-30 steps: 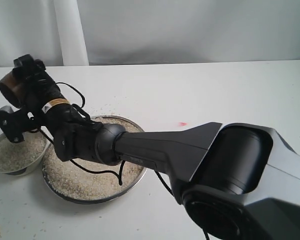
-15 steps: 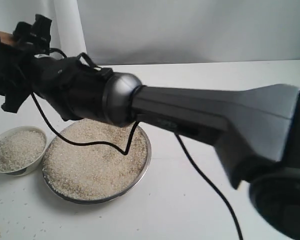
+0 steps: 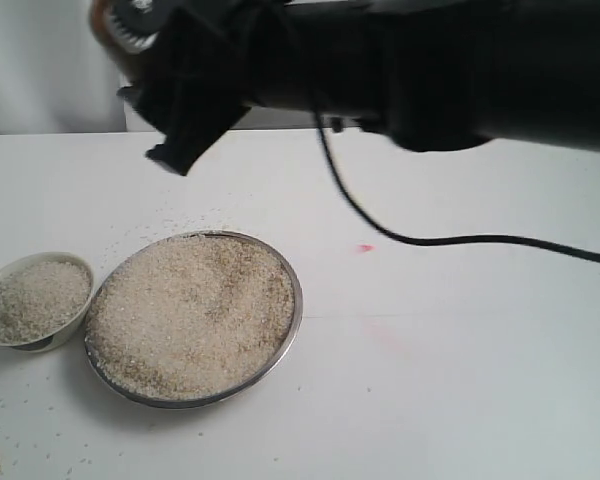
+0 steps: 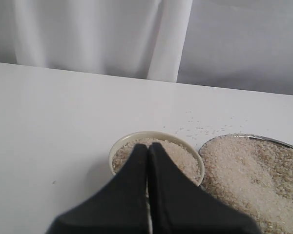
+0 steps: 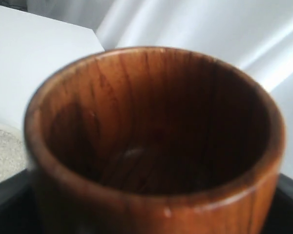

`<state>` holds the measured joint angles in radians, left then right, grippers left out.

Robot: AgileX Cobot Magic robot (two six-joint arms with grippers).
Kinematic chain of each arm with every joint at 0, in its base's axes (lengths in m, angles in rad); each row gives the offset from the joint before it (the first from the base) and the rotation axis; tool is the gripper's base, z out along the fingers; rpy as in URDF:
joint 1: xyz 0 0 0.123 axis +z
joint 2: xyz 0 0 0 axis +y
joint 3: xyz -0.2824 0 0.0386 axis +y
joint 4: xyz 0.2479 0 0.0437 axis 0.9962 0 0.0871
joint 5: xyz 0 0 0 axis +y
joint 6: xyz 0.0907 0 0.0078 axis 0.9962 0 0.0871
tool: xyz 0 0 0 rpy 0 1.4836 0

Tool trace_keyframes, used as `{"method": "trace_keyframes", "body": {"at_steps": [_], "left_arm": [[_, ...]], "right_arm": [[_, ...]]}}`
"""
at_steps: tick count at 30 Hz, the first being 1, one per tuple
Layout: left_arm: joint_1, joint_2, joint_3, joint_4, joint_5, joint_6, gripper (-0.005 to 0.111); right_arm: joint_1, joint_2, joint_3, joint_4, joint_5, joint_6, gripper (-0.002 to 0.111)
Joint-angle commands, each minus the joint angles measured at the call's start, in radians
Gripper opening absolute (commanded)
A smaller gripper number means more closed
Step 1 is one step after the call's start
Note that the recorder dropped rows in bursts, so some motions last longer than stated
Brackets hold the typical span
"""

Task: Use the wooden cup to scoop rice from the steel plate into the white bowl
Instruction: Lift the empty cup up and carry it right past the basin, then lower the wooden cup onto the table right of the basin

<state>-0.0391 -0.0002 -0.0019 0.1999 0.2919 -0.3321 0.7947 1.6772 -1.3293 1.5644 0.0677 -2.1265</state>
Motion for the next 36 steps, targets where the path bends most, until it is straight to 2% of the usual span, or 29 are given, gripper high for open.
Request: {"method": "trace_keyframes", "body": {"at_steps": [1,3,5,9,17,21,26,36], "left_arm": [[-0.002,0.0,0.002,-0.001,-0.007,-0.004,0.0],[-0.002,0.0,0.002,-0.001,-0.005,-0.004,0.0],[-0.002,0.0,0.002,-0.001,-0.005,-0.004,0.0],[-0.002,0.0,0.002,-0.001,-0.005,-0.004,0.0],[-0.002,0.0,0.002,-0.001,-0.005,-0.004,0.0],[-0.002,0.0,0.002,-0.001,-0.005,-0.004,0.0],[-0.002,0.0,0.002,-0.001,-0.005,-0.004,0.0],[-0.002,0.0,0.002,-0.001,-0.005,-0.004,0.0]], "right_arm": [[-0.102,-0.196,0.179,0.017,0.096,0.015,0.0],[-0.147,-0.275,0.23,0.019,0.128,-0.017,0.0],[-0.186,-0.337,0.247,0.102,0.162,0.014,0.0],[-0.29,-0.446,0.315,0.17,0.312,0.035,0.0],[-0.438,-0.572,0.518,0.173,0.303,0.041,0.0],[-0.513,-0.579,0.599,0.18,0.38,0.026,0.0],[-0.556,-0.55,0.641,0.18,0.427,0.026,0.0],[-0.573,-0.371,0.67,0.18,0.506,-0.019,0.0]]}}
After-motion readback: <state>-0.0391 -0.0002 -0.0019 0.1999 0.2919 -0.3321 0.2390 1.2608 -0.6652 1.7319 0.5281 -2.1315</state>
